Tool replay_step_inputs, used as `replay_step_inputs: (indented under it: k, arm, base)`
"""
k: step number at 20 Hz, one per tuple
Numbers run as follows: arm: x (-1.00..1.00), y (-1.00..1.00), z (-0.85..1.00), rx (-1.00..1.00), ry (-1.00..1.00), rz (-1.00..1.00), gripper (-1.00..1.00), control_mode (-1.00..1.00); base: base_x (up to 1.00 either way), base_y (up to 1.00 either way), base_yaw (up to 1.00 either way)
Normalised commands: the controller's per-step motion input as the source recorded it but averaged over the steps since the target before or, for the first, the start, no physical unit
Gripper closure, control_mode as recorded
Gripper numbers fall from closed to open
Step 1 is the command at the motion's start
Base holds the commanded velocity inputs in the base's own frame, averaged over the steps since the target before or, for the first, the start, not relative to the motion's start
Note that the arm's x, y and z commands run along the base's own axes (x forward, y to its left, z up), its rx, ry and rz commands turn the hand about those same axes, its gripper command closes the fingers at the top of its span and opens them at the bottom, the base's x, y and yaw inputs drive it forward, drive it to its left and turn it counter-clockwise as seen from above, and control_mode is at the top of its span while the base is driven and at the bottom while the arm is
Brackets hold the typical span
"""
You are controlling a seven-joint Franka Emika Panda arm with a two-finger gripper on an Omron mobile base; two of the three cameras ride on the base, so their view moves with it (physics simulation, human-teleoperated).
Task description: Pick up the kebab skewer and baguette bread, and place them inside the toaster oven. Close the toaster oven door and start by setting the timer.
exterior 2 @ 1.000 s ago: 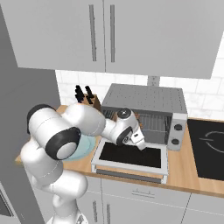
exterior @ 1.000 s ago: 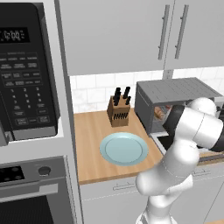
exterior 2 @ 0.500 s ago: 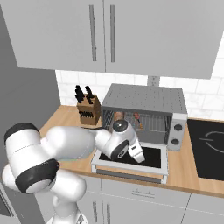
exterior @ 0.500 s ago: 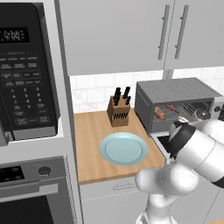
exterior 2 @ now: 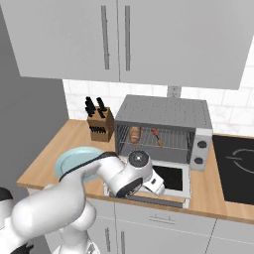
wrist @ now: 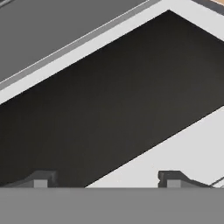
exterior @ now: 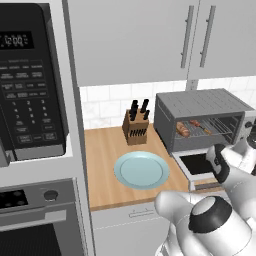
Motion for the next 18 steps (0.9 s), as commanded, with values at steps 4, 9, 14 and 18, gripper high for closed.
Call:
replay_step_inputs:
  k: [4, 9, 14, 18]
  arm:
    - [-0.09, 0.00, -0.08, -0.08, 0.36, 0.58, -1.00, -1.00]
    - [-0.01, 0.00, -0.30, -0.13, 0.35, 0.23, -1.00, -1.00]
    - [-0.36, 0.00, -0.65, -0.01, 0.19, 0.01, -1.00, -1.00]
    - [-0.55, 0.00, -0.63, 0.00, 0.05, 0.00, -1.00, -1.00]
  base:
    - [0.00, 0.00, 0.00]
    - [0.00, 0.00, 0.00]
    - [0.00, 0.00, 0.00]
    - [0.00, 0.00, 0.00]
